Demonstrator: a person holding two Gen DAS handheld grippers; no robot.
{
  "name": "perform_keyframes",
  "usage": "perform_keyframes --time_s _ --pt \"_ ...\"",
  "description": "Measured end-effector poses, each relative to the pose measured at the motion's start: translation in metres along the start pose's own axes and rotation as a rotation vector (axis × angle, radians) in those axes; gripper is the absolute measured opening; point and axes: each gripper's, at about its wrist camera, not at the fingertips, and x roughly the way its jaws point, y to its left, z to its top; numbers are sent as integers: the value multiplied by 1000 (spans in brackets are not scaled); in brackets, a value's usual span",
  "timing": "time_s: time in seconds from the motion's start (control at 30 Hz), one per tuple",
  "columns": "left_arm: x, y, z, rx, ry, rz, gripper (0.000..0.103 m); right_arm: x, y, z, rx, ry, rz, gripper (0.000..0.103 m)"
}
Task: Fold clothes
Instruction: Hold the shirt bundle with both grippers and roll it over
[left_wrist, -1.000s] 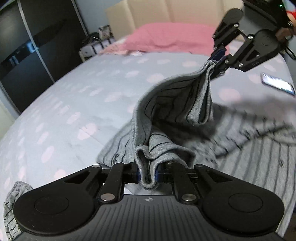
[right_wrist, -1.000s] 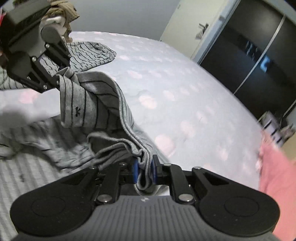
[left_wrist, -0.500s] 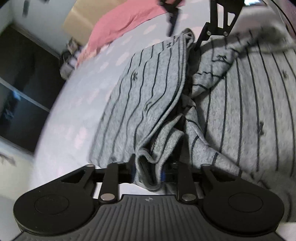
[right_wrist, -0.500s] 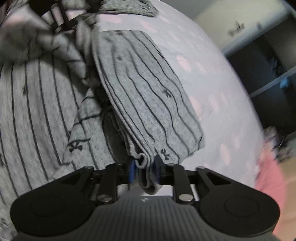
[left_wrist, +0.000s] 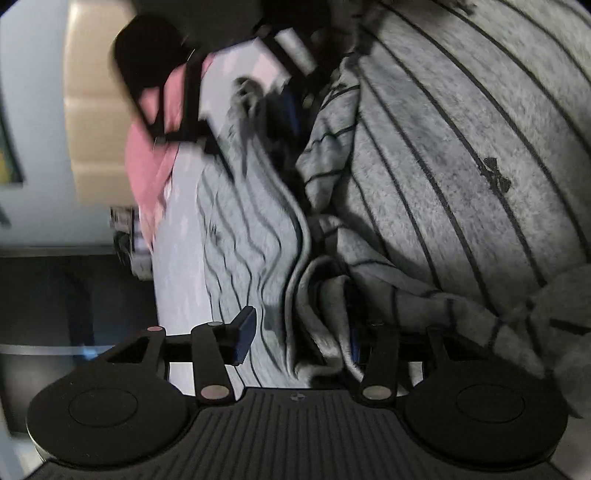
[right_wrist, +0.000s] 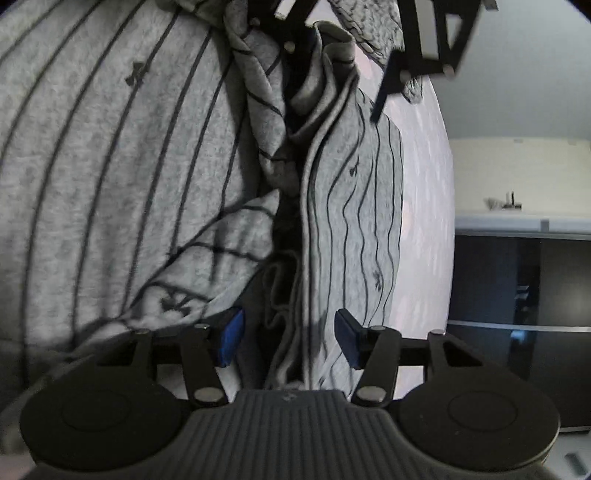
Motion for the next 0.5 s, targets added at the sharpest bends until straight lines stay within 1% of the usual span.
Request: perform_keyframes --time_s 0.03,0.07,0.1,0.13,0.17,0.2,0.23,0.3,0.37,0.43,0.5 --pt "3 -2 2 24 -8 7 45 3 0 2 -17 -8 -9 55" --pt "6 0 4 18 -13 1 42 5 2 5 -36 -16 -18 55" --pt "8 4 3 -5 -16 -20 29 7 3 7 -58 -23 -20 54" --pt "9 8 2 -29 -20 -41 22 9 4 8 -81 -29 -20 50" --pt "10 13 1 -63 -21 -49 19 10 3 9 -89 -31 -12 47" --pt "10 19 -2 -104 -26 -55 14 10 0 9 -77 -32 3 38" --pt "9 28 -6 -165 -32 -63 13 8 -6 7 -33 -38 16 27" --pt "5 45 -13 -289 -45 -69 11 3 -24 2 91 -60 37 19" --pt "1 66 -24 -450 -60 -87 11 -5 -47 -5 248 -91 57 17" --pt "-3 87 -37 -638 -72 -119 11 -13 -75 -15 455 -129 105 16" --pt "-3 99 -49 -788 -73 -158 11 -16 -99 -27 654 -162 167 16"
